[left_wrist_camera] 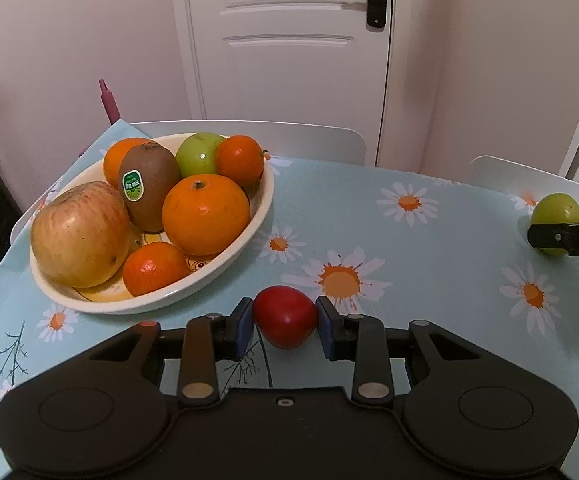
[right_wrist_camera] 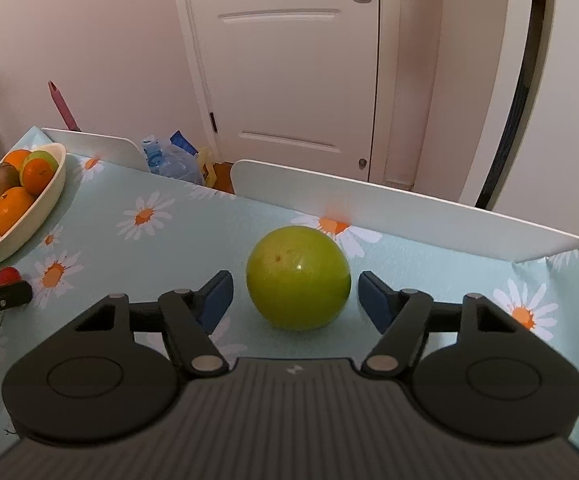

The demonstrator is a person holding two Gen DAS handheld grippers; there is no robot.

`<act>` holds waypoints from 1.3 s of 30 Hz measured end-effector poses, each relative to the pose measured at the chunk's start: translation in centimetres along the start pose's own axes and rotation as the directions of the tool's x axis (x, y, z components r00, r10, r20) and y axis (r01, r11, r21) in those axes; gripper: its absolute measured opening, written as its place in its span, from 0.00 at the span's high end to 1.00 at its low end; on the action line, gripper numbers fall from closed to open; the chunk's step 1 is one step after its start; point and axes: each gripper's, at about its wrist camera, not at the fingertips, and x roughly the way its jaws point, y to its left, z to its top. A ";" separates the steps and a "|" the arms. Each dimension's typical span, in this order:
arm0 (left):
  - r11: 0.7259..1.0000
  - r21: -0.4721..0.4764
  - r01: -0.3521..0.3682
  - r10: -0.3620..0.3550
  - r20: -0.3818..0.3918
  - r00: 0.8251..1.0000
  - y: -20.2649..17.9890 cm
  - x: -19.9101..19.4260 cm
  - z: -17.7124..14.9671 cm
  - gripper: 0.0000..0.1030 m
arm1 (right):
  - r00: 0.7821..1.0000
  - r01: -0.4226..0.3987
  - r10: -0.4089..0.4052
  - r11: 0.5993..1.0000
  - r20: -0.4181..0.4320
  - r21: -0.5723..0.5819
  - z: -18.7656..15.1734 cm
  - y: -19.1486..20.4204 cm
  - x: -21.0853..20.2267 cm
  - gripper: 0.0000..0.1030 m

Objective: Organize fruits
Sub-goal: 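Grasp the red tomato with the left tool while the right tool grasps the green apple, then release the tomato into the bowl with the left tool while the right tool releases the green apple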

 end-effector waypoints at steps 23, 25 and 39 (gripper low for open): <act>0.999 -0.046 0.002 0.003 0.113 0.994 4.6 -7.5 2.1 0.64 | 0.992 -0.117 0.120 0.989 0.032 -0.087 2.4 8.4 -5.7 0.32; 0.999 -0.046 0.006 -0.001 0.117 0.993 5.6 -8.0 2.5 0.64 | 0.991 -0.127 0.130 0.988 0.033 -0.089 2.8 9.9 -6.4 0.32; 0.999 0.002 0.036 -0.036 0.144 0.989 12.9 -8.9 6.0 0.64 | 0.987 -0.152 0.154 0.987 0.042 -0.054 5.4 19.4 -7.1 0.32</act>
